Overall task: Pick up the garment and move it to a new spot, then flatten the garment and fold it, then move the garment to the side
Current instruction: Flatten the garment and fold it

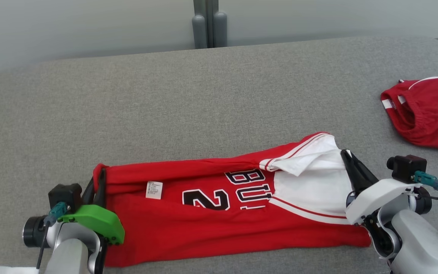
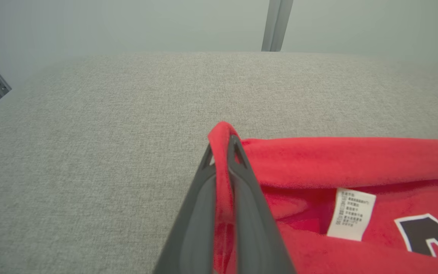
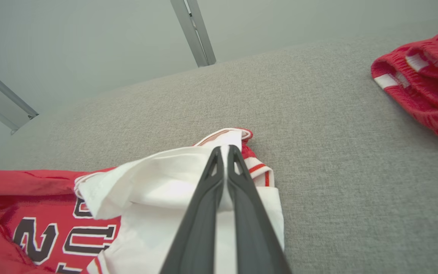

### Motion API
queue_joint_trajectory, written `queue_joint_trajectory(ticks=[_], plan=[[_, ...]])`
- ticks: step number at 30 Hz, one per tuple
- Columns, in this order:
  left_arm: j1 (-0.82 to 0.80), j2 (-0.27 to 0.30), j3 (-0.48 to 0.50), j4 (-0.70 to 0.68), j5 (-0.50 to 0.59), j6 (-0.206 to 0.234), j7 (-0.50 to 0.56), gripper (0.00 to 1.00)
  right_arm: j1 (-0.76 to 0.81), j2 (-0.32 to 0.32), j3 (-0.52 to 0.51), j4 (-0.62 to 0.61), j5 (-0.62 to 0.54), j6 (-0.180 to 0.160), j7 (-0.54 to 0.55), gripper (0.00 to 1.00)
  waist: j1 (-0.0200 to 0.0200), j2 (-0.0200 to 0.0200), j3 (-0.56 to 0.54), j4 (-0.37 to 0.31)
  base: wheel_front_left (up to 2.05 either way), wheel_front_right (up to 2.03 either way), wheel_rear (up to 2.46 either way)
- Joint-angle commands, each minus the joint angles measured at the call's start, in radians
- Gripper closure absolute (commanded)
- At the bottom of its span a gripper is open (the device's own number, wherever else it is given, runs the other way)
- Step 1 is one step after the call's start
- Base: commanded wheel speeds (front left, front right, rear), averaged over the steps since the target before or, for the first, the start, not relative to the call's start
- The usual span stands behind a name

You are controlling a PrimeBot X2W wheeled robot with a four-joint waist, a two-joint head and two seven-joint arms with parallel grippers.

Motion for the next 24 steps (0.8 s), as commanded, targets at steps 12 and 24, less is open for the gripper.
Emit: queue_joint_trajectory(ticks=[12,24], plan=[[0.125,-0.010,0.058,-0.050,0.017,-0.004,0.000,1.00,0.155,0.029,-0.047,-0.073,-0.025,-0.001,-0.004,1.00,0.0001,0.0000,-0.059,-0.018,0.00,0.00,0.00],[0.229,-0.040,0.099,-0.109,0.022,-0.004,0.000,0.88,0.208,0.055,-0.057,-0.078,-0.043,-0.001,-0.004,1.00,0.0001,0.0000,-0.074,-0.035,0.00,0.00,0.00]])
